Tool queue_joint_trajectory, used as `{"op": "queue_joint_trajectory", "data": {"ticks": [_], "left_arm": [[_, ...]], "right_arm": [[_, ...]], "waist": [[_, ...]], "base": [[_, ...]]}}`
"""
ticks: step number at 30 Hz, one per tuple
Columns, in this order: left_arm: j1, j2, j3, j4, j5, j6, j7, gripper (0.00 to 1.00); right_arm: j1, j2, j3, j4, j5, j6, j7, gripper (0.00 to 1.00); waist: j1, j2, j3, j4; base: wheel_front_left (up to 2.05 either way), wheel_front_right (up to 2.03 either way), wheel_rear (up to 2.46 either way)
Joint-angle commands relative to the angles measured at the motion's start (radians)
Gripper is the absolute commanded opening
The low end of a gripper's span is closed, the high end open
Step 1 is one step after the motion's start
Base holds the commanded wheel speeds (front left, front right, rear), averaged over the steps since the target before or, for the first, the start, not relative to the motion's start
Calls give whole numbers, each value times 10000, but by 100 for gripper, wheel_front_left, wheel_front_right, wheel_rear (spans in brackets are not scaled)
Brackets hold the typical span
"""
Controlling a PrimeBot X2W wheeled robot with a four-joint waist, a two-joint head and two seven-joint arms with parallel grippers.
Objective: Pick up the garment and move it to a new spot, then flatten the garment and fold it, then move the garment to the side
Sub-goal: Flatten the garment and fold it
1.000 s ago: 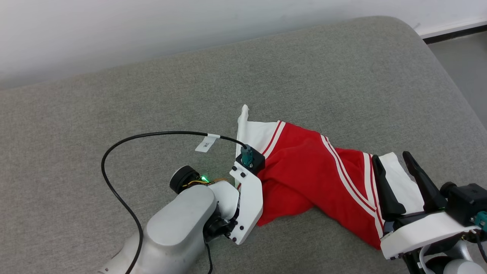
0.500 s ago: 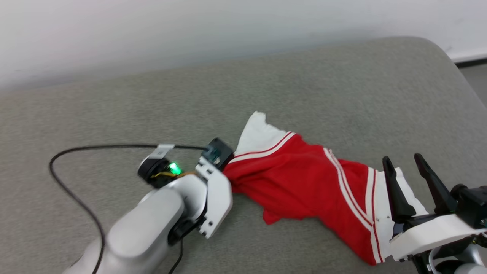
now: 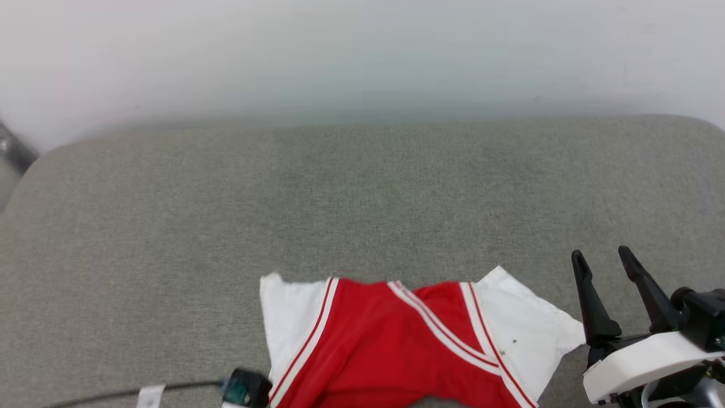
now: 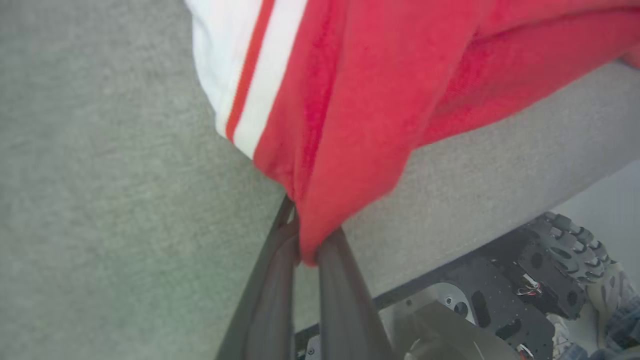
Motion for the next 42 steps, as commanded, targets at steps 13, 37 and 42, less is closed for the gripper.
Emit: {"op": "queue_joint_trajectory", "data": {"ticks": [13,37,42], "left_arm": [[854,-576,976,-606,-56,673,-2473,100],[525,99,3145,-1599,1359,1848,-6250,100],[623,-6,3182,-1765,1354,1908,-6389,100]], "right_arm": [[368,20,-126,-63,-16,-7,260,100],[1123,22,-1096,285,366,-7,1383,100],[764,-256,-1967,1024,640,-5,3521,100]], "waist": [[0,0,-591,391],[0,0,-1019,36],[0,0,-897,179]], "base": [[0,0,0],[0,0,0],[0,0,0]]}}
